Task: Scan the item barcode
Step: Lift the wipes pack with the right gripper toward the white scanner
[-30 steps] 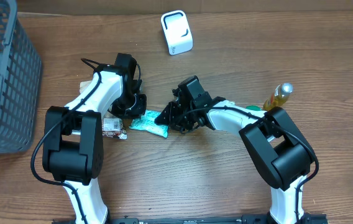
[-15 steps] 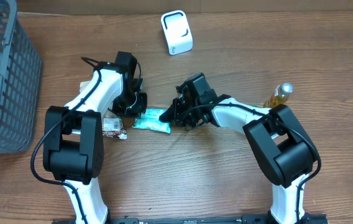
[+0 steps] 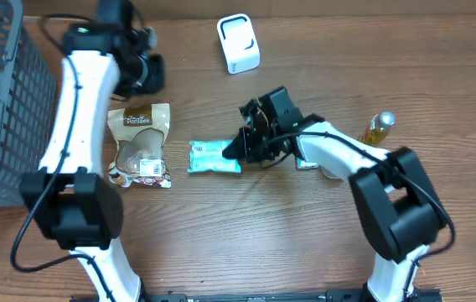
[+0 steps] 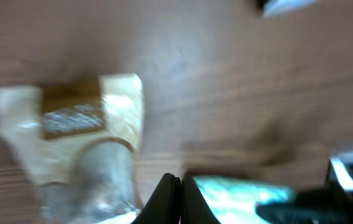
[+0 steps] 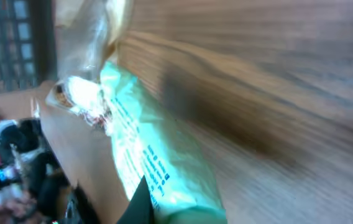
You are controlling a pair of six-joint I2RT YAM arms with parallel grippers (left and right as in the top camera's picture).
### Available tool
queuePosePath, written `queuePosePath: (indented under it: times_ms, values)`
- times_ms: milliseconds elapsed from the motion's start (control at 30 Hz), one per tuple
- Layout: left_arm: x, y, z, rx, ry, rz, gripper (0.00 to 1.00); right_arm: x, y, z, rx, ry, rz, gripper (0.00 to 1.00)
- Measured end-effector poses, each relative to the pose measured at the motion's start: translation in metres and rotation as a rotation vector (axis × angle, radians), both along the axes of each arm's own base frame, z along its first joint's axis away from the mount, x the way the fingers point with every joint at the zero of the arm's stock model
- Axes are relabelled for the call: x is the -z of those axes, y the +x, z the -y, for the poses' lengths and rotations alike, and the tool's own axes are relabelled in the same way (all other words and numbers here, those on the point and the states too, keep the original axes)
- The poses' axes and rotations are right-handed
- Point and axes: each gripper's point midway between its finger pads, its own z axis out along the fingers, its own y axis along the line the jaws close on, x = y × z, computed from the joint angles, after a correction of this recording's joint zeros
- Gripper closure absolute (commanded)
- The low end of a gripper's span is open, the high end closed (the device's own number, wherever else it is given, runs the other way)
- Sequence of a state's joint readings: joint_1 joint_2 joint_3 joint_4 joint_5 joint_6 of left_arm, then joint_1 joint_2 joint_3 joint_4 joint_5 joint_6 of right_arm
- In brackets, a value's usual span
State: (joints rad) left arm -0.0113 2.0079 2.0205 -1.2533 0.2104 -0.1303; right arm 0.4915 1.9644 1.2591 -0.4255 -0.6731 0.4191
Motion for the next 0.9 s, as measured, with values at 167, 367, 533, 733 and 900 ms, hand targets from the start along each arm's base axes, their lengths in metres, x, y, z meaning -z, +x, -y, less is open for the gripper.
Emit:
queuePosePath:
  times_ms: [167, 367, 533, 733, 900]
  values:
    - [-0.034, 0.011, -0.045, -0.098, -0.004, 0.095, 0.73, -0.090, 0.013, 0.000, -0.105, -0.031, 0.173, 0.96]
    - [-0.034, 0.006, -0.087, -0.187, 0.001, 0.088, 0.00, -0.153, 0.012, 0.002, -0.195, -0.026, 0.317, 0.96]
    - [-0.032, 0.001, -0.092, -0.201, 0.004, 0.065, 0.01, -0.151, 0.008, 0.005, -0.259, -0.046, 0.361, 0.96]
    - [-0.032, 0.001, -0.093, -0.203, 0.010, 0.064, 0.01, -0.151, 0.018, 0.006, -0.309, -0.078, 0.475, 0.96]
    - [-0.032, 0.001, -0.093, -0.203, 0.010, 0.064, 0.00, -0.149, 0.038, 0.021, -0.254, -0.208, 0.537, 0.96]
